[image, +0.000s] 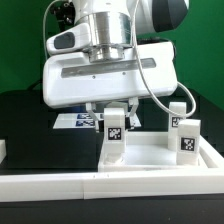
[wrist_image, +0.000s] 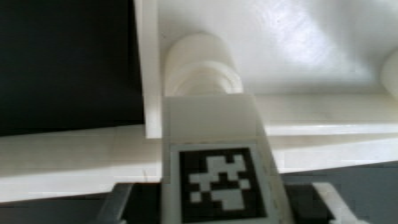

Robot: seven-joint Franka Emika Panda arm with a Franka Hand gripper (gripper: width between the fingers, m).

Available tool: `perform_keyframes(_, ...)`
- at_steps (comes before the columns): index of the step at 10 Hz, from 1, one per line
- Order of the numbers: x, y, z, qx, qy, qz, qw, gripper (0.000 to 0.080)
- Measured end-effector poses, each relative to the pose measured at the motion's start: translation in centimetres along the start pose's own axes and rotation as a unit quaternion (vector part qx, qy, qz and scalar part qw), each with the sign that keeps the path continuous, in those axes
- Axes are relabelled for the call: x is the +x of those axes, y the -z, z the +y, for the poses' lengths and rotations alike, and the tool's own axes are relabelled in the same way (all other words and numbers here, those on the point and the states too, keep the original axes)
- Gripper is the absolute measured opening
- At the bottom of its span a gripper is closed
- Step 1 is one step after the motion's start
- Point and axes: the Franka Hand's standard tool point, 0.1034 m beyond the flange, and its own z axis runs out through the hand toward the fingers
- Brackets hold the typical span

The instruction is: Assemble square table

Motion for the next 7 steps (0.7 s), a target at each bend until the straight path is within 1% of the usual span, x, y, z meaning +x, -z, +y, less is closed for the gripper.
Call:
perform_keyframes(1,-0.13,-0.24,0.05,-0.002,0.0,0.002,1.0,0.029)
perform_keyframes(3,0.19,-0.38,0.0,-0.007,0.002,0.018,1.0,0.029)
perform_keyframes(7,0.38,-0.46,0.02,-0.011,0.003,0.029,1.0,0.029)
